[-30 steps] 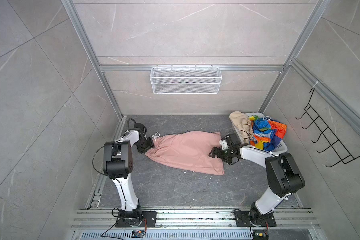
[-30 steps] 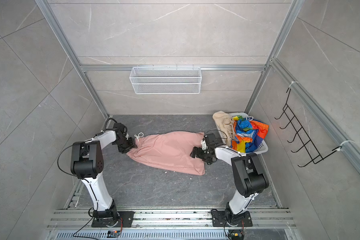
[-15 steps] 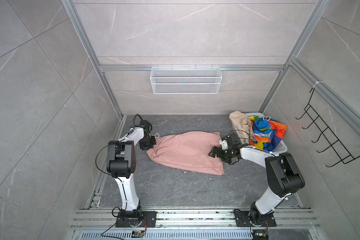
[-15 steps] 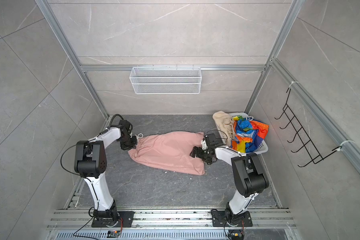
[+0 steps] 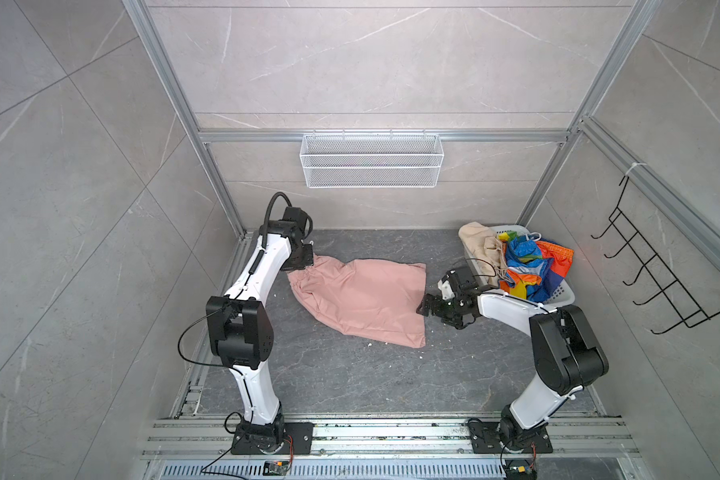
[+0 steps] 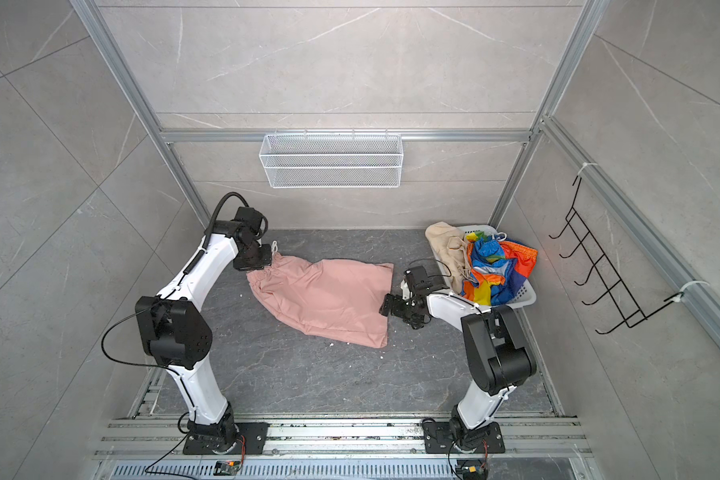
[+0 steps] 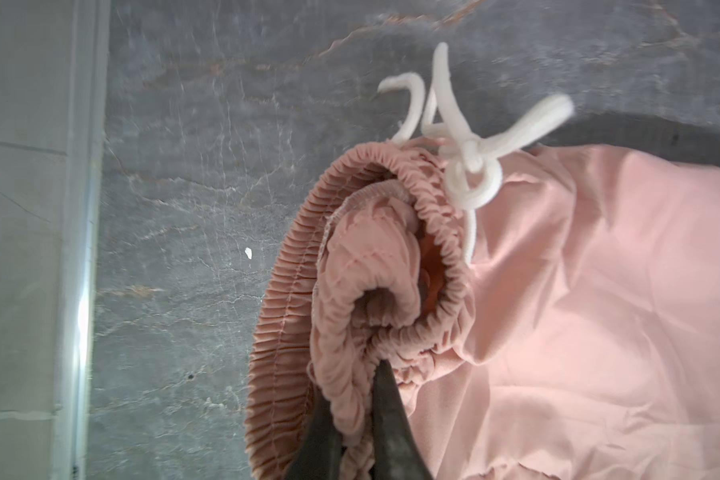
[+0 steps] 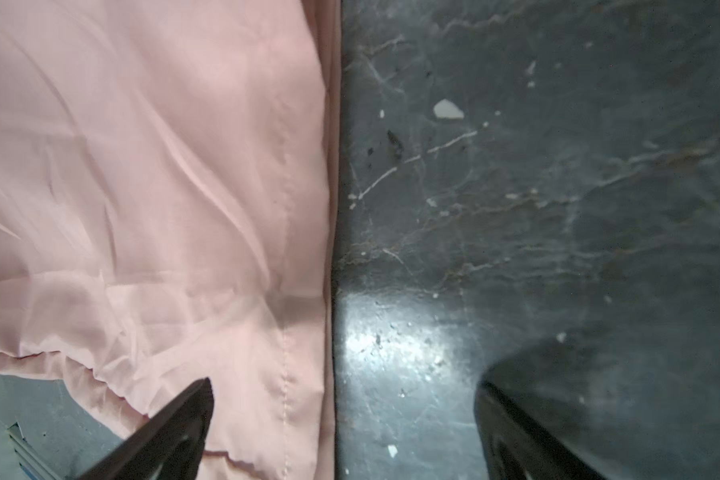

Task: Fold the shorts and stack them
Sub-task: 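Carry the waistband with the left gripper over toward the right gripper, folding the shorts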

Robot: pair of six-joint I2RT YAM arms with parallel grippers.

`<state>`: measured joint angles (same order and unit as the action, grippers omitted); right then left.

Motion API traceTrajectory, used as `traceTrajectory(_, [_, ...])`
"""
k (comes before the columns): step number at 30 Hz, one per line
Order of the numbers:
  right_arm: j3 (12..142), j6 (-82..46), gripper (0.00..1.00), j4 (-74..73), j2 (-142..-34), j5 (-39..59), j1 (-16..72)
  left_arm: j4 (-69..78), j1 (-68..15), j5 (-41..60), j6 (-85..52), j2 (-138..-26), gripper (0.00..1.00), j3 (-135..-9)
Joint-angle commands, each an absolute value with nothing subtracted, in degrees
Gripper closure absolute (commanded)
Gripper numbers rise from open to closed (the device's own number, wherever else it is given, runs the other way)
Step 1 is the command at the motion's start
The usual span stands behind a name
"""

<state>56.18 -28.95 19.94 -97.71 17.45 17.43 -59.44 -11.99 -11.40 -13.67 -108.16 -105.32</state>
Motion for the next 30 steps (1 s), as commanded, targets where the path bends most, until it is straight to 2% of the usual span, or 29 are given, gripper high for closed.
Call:
traceTrajectory(1, [58.31,-30.77,0.01,22.00,-98.45,14.47,19.28,-65.87,-16.51,-17.61,-11.31,-108.50,1.00,-111.44])
traceTrajectory(10, [58.72,-33.85,0.01,19.01,-101.30,13.11,22.82,-81.17,-29.65,-22.85,-14.93,-120.02,0.98,-135.73])
traceTrajectory(15, [58.36,-35.07,0.01,17.52,-102.53,11.93,24.51,-86.11,-34.44,-19.13,-18.89,-128.62,0.92,-148.30])
traceTrajectory(20, [57.51,-36.58,0.01,15.80,-103.08,12.23,25.94,-84.06,-37.18,-11.76,-24.27,-133.07,0.88,-149.14])
traceTrajectory(30, [54.30,-39.02,0.01,11.92,-103.39,12.87,26.37,-64.43,-41.30,7.62,-33.90,-129.08,0.84,-135.64])
